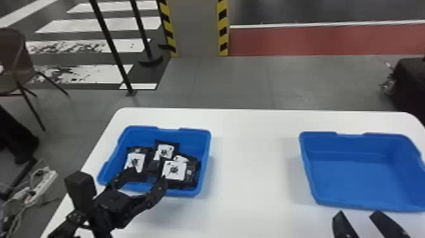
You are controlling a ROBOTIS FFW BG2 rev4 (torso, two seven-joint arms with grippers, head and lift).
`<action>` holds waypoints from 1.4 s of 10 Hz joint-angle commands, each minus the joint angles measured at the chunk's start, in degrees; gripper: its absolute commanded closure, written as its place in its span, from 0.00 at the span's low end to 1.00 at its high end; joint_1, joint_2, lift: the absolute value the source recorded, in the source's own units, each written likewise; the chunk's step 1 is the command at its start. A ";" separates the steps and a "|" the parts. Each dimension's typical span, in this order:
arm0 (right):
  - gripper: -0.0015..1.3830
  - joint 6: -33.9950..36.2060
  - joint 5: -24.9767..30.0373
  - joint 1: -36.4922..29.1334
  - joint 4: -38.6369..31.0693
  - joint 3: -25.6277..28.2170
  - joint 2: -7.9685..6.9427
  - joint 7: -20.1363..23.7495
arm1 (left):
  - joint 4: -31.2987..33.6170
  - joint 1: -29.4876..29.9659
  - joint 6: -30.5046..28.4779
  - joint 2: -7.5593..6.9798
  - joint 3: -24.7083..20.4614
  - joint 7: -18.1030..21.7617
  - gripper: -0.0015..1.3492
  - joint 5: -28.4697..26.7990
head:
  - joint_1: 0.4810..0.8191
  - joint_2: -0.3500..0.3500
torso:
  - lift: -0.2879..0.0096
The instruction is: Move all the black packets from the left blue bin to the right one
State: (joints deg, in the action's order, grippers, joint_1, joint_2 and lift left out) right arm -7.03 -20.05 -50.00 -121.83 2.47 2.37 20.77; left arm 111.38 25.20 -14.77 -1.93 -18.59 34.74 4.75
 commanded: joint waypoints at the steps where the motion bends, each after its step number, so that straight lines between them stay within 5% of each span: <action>1: 0.23 0.00 -0.17 0.08 0.41 0.00 -0.08 0.06 | -2.47 -4.11 -4.64 -0.89 -1.63 2.00 0.11 -2.20 | 0.63 0.72 | 0.60; 5: 0.23 0.00 -0.43 0.08 0.55 0.08 0.01 0.15 | -10.91 -13.67 -12.37 -3.26 0.39 9.21 0.12 -5.98 | 0.63 0.72 | 0.60; 8: 0.23 0.00 -0.52 0.08 0.69 0.08 0.09 0.15 | -18.92 -18.03 -11.67 -4.67 1.97 13.60 0.14 -6.77 | 0.63 0.68 | 0.60; 9: 0.23 0.00 -0.52 0.22 0.69 0.08 0.09 0.24 | -19.63 -18.73 -11.81 -4.84 1.97 14.31 0.26 -7.30 | 0.63 0.67 | 0.60; 10: 0.23 0.00 -0.52 0.22 0.69 0.08 0.09 0.15 | -19.63 -19.01 -12.37 -4.84 1.71 14.57 0.56 -7.74 | 0.63 0.67 | 0.60; 11: 0.23 0.00 -0.52 0.08 0.69 0.08 0.09 0.24 | -19.63 -19.01 -12.23 -4.67 1.45 14.57 0.75 -8.09 | 0.63 0.67 | 0.60; 12: 0.23 0.00 -0.52 -0.06 0.69 0.08 0.09 0.15 | -19.63 -18.73 -11.53 -4.49 1.18 14.57 0.86 -8.36 | 0.63 0.67 | 0.60; 14: 0.23 0.00 -0.61 -0.06 0.69 0.08 0.09 0.24 | -19.49 -17.89 -9.00 -3.52 -0.40 14.39 0.88 -8.53 | 0.63 0.68 | 0.60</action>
State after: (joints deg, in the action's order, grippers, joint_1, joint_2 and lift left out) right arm -7.03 -20.63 -50.05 -121.09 2.55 2.46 20.97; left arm 91.77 7.10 -24.90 -5.70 -18.48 49.19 -3.77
